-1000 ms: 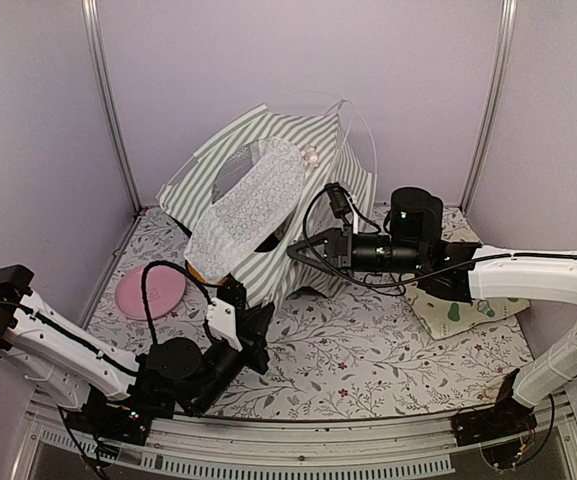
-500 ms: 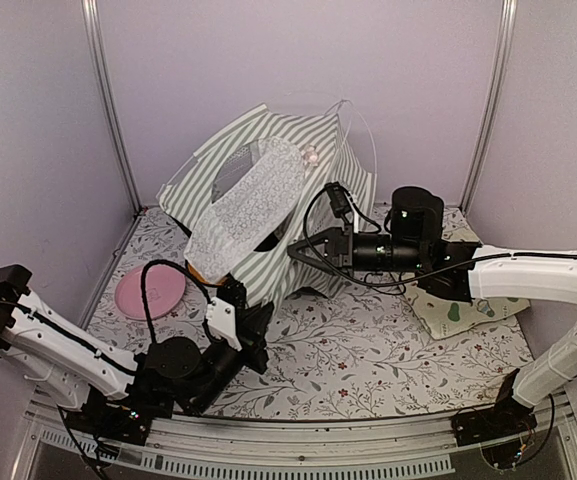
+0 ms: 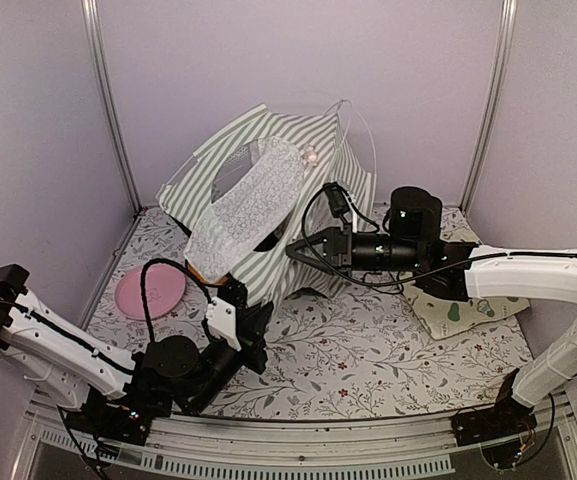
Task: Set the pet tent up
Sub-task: Insert the tent pole into the pole socket of the pet tent.
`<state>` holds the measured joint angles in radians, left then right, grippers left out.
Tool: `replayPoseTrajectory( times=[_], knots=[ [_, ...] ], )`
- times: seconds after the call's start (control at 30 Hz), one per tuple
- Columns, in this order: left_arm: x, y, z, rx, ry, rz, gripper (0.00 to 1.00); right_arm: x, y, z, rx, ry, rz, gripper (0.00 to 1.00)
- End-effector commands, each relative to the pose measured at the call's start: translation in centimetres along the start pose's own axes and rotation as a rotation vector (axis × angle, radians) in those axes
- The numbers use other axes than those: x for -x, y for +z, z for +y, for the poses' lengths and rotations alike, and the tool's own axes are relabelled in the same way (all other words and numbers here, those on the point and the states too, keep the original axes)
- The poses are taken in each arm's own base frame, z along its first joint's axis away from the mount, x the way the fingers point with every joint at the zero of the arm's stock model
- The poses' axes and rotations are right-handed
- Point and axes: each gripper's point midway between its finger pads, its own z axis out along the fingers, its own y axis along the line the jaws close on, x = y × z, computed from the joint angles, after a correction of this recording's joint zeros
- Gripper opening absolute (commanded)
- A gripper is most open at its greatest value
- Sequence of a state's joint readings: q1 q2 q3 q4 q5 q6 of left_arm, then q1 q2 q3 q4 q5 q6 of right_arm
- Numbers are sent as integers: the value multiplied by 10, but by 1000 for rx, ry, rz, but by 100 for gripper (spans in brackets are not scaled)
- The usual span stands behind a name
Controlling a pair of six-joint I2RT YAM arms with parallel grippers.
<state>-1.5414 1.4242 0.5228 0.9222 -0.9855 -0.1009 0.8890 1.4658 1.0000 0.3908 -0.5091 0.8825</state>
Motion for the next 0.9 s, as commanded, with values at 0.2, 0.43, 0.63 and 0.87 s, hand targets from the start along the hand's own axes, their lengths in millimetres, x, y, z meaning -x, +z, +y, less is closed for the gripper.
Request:
replayPoseTrajectory(
  times=[0.2, 0.43, 0.63, 0.87],
  knots=[
    [-40, -12, -7, -71, 164, 103, 0, 99, -29, 7, 0, -62, -359, 0],
    [-40, -11, -4, -63, 161, 105, 0, 94, -32, 5, -4, -54, -356, 0],
    [-38, -11, -2, -65, 158, 103, 0, 90, -32, 2, -11, -50, -348, 0],
    [-35, -11, -6, -78, 172, 98, 0, 86, -29, -1, -14, -41, -339, 0]
  ],
)
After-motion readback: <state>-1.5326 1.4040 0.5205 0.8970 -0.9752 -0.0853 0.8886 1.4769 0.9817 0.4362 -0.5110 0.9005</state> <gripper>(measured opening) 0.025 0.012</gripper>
